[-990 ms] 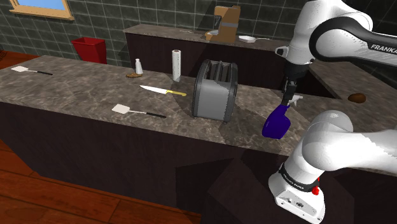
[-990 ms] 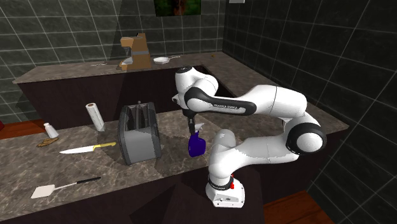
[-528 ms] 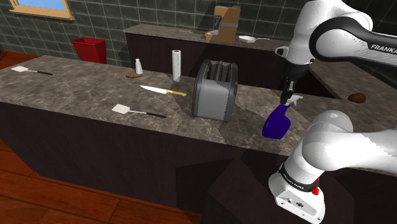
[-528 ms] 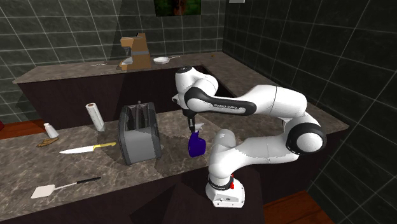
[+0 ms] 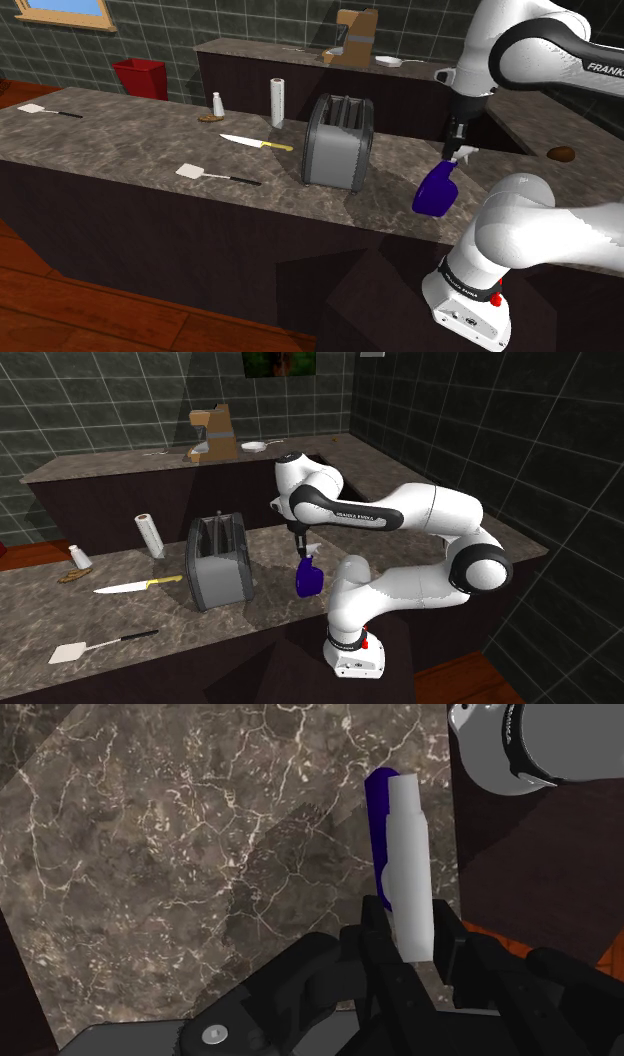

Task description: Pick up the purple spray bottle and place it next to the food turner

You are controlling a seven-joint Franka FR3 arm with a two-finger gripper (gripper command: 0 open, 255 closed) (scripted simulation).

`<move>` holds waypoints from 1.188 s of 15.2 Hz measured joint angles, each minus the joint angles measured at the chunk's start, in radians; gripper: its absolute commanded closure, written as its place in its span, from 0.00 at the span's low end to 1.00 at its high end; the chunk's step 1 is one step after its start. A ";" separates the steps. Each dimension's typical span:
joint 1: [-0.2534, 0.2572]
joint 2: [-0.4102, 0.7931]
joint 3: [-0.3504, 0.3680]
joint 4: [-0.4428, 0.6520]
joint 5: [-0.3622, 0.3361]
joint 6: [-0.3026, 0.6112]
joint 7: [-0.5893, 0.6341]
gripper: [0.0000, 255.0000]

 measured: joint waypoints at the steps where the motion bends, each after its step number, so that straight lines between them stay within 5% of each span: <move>1: 0.002 0.007 0.003 0.019 0.003 -0.011 -0.003 1.00; 18: 0.023 0.113 0.050 0.287 0.048 -0.172 -0.026 1.00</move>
